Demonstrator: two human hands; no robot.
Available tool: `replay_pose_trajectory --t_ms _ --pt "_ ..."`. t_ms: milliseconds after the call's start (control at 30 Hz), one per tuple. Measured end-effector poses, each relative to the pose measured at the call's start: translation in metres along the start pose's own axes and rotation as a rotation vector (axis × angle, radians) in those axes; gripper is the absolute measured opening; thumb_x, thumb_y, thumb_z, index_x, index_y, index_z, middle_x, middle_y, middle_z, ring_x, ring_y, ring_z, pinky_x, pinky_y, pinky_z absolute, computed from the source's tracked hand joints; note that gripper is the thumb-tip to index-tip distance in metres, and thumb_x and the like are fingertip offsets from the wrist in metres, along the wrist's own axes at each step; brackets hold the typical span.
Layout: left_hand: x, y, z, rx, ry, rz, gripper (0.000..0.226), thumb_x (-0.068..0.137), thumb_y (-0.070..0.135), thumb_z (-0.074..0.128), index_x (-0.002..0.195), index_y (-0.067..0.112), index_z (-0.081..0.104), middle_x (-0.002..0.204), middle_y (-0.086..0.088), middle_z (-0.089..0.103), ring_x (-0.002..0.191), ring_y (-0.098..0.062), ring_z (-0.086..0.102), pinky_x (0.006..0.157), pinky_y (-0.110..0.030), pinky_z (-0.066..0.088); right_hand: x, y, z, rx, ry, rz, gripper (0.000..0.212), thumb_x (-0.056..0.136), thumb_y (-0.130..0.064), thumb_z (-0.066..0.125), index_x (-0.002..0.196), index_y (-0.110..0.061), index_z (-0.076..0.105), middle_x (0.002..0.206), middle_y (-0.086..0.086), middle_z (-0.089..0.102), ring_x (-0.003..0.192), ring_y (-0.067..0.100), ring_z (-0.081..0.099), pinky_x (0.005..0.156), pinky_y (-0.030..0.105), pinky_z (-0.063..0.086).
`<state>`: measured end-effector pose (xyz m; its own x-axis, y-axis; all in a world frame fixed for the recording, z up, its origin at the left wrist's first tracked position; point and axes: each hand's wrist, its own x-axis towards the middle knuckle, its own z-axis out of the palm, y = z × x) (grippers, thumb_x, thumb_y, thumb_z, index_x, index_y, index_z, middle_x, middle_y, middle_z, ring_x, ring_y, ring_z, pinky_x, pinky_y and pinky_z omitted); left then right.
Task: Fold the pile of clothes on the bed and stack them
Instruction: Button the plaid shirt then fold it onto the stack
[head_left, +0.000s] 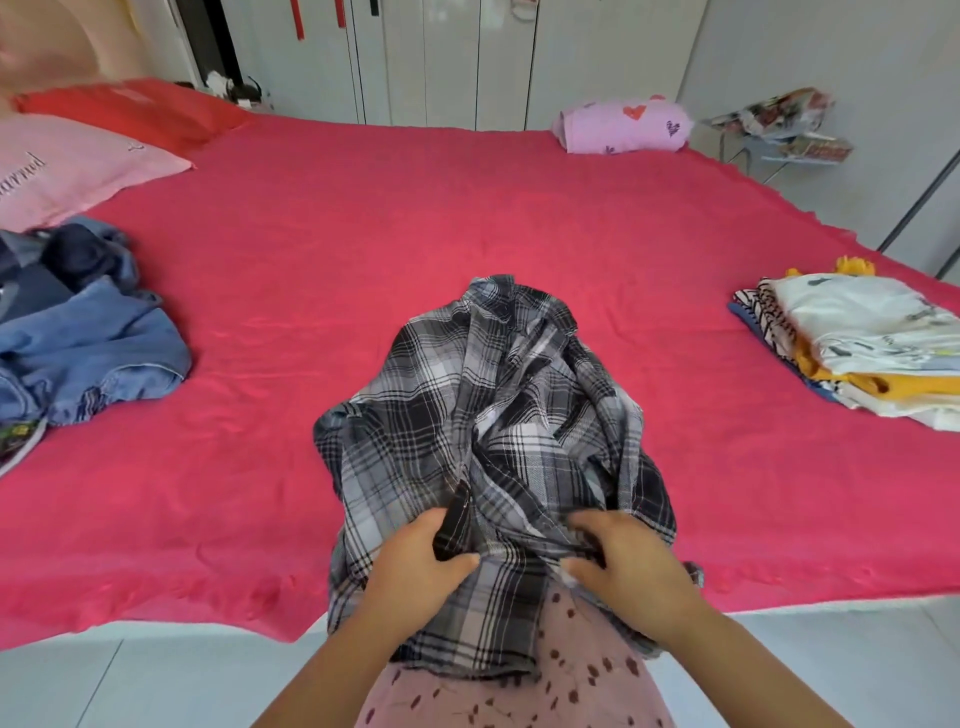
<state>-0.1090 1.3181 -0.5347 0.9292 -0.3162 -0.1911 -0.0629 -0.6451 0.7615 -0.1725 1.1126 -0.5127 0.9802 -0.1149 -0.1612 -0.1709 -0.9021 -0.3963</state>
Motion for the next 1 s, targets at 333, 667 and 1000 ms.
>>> replay_pose_trajectory --t_ms 333,667,1000 --pt "-0.020 0.021 -0.009 0.022 0.303 0.190 0.032 0.089 0.022 0.061 0.121 0.019 0.057 0.096 0.016 0.060 0.083 0.002 0.053 0.073 -0.004 0.041 -0.023 -0.041 -0.030 0.026 0.439 -0.204 0.005 0.085 -0.023 0.060 0.086 -0.023 0.055 0.075 -0.012 0.046 0.059 0.013 0.053 0.047 0.024 0.033" --pt "-0.031 0.020 0.008 -0.175 0.074 0.055 0.031 0.094 0.009 0.048 0.115 0.027 0.060 0.091 0.014 0.064 0.066 -0.005 0.064 0.075 -0.030 0.057 -0.017 -0.023 0.012 0.317 -0.119 0.019 0.038 0.087 -0.007 0.052 0.065 -0.038 0.057 0.062 -0.011 0.061 0.060 0.000 0.059 0.063 0.012 0.047" --pt "-0.029 -0.003 0.016 -0.397 0.147 -0.149 0.026 0.086 0.012 0.064 0.111 0.016 0.057 0.092 -0.002 0.062 0.082 -0.016 0.063 0.064 -0.022 0.057 -0.002 -0.035 0.048 0.439 -0.099 0.076 0.026 0.087 -0.014 0.058 0.111 -0.025 0.060 0.082 -0.016 0.060 0.080 0.009 0.062 0.078 0.022 0.050"
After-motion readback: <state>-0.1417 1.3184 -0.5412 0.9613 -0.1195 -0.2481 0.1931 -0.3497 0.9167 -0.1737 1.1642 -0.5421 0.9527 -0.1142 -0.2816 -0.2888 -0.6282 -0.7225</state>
